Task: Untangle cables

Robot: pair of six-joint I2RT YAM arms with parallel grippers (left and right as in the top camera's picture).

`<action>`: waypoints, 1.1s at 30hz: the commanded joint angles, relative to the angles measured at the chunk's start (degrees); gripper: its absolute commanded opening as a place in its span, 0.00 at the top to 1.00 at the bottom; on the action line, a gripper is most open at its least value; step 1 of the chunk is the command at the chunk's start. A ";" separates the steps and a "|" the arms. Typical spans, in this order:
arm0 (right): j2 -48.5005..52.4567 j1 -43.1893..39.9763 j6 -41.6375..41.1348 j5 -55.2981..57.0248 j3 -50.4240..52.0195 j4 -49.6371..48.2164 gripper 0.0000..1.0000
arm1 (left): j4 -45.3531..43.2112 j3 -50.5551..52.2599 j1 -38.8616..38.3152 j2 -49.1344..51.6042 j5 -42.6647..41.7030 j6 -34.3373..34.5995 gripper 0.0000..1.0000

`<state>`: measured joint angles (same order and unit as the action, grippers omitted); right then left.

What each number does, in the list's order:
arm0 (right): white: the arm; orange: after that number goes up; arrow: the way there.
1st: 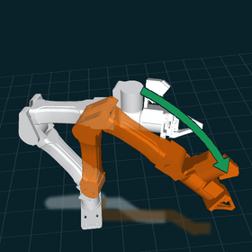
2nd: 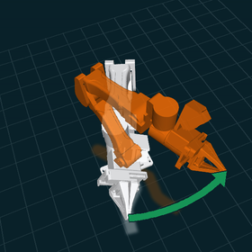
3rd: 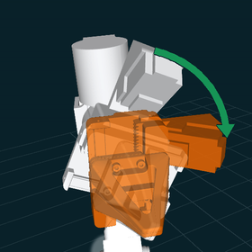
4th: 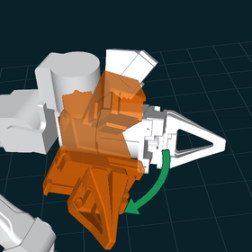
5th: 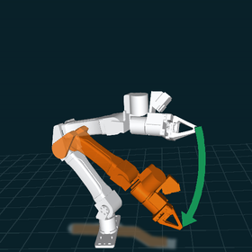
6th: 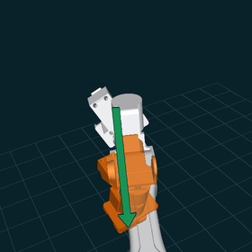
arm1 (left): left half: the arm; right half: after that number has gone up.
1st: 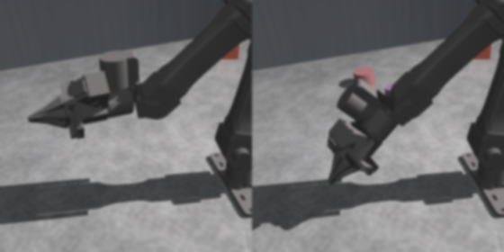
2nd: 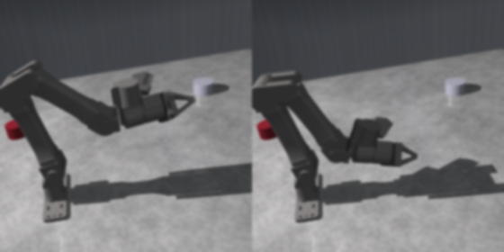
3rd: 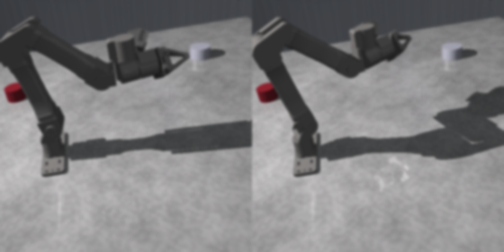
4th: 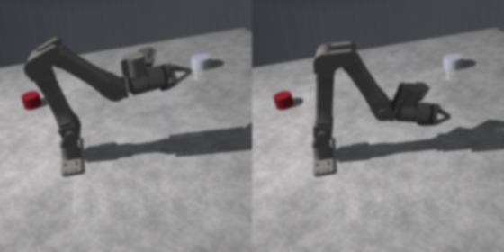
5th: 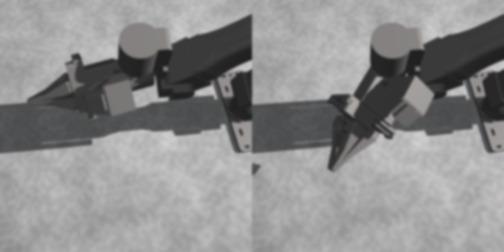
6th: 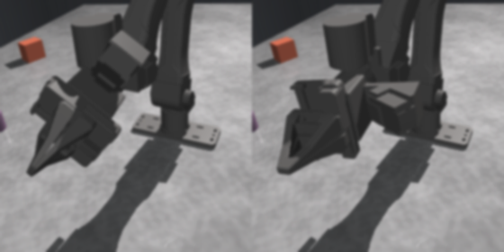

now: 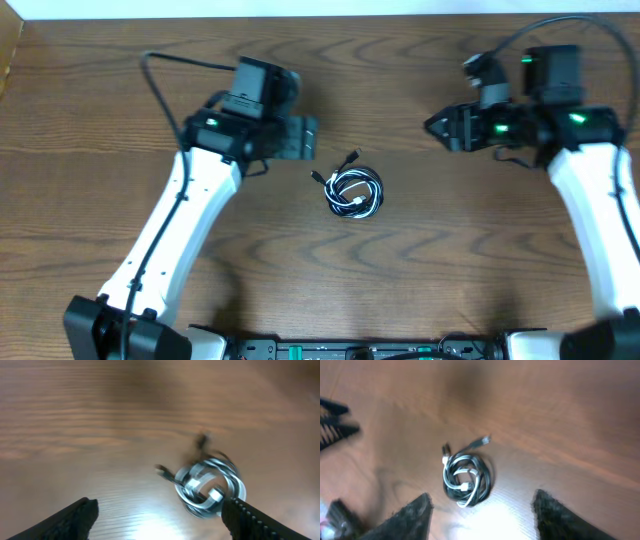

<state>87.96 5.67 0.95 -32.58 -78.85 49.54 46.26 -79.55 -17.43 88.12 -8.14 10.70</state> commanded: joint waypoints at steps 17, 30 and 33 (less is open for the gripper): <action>22.49 22.05 -11.17 14.47 -0.79 2.80 0.71 | 1.53 -1.27 4.87 -0.46 6.27 10.60 0.18; 26.80 25.59 -14.23 25.11 -1.75 2.80 0.78 | 1.64 -1.25 4.87 -0.44 6.27 10.60 0.17; 25.22 25.20 -14.19 25.18 -3.93 4.68 0.71 | 1.66 -1.27 4.87 -0.44 6.27 10.60 0.18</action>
<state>114.89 31.20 -12.71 -9.08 -80.12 53.63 47.75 -79.55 -12.84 88.07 -2.63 21.02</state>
